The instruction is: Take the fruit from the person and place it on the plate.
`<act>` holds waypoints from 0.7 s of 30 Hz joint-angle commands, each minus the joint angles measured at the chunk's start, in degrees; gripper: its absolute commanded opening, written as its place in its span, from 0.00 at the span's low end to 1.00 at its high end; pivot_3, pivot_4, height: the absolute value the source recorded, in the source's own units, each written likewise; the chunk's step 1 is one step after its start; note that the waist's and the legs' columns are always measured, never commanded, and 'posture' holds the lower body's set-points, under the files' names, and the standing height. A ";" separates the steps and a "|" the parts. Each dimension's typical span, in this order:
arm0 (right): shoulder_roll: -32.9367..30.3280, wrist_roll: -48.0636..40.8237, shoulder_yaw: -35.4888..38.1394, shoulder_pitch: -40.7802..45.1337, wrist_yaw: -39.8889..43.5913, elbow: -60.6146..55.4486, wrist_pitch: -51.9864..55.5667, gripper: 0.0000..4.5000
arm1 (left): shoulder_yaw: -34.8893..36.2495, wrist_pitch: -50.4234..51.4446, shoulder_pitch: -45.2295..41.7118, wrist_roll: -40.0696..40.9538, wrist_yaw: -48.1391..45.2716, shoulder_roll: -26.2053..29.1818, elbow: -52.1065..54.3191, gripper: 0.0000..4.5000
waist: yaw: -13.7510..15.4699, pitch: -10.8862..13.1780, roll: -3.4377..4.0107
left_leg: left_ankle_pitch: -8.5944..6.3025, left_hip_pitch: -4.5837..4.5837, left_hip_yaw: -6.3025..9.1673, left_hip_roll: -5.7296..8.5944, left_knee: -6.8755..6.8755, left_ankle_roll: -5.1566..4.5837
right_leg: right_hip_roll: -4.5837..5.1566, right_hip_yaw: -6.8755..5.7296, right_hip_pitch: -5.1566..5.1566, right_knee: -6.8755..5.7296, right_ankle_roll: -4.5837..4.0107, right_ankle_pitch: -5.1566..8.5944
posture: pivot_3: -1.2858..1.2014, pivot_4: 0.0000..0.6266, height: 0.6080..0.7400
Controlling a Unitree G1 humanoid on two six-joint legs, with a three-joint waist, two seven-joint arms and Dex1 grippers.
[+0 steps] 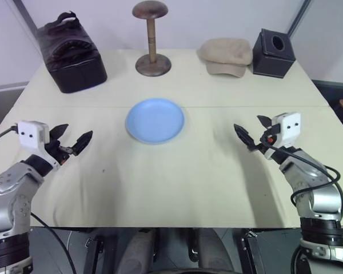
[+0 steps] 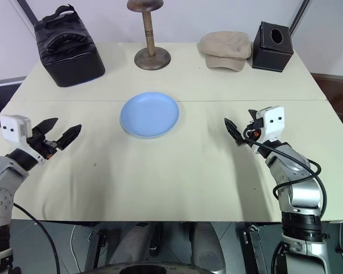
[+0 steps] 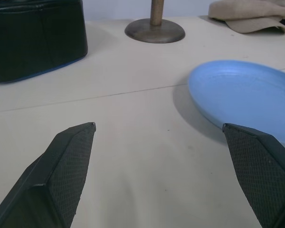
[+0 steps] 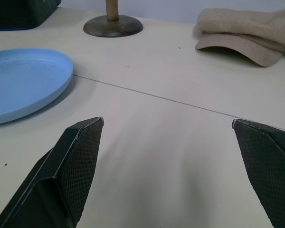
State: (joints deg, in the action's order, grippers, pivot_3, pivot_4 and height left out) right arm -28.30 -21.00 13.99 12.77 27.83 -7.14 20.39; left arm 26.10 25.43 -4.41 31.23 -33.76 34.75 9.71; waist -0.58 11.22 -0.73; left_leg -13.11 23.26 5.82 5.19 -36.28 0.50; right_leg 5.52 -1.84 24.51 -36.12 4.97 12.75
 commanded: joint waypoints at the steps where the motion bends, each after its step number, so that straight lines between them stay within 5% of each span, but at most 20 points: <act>1: -0.34 -0.04 0.75 1.06 0.21 -0.62 -1.50 0.99 | 1.00 -1.60 -1.09 0.31 -0.04 0.68 1.79 1.00 | 0.01 0.00 0.00 | 0.00 0.00 0.00 0.00 0.00 0.00 | 0.00 0.00 0.00 0.00 0.00 0.00 | 0.52 0.24 1.00; 21: -0.11 0.21 0.48 0.97 -0.09 -0.45 -1.91 0.99 | 0.54 -1.20 -2.73 0.13 -0.32 0.97 1.04 1.00 | -0.02 0.00 0.00 | 0.00 0.00 -0.01 0.00 0.00 0.00 | 0.00 0.00 0.00 0.00 0.00 0.00 | 0.52 0.24 1.00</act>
State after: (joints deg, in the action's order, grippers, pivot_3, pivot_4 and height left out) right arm -28.27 -20.88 13.83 12.84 27.86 -6.89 19.61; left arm 25.99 25.40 -6.64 31.23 -33.80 34.90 9.69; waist -0.59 11.22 -0.73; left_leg -13.11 23.26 5.81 5.19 -36.28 0.50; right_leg 5.52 -1.84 24.51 -36.12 4.97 12.75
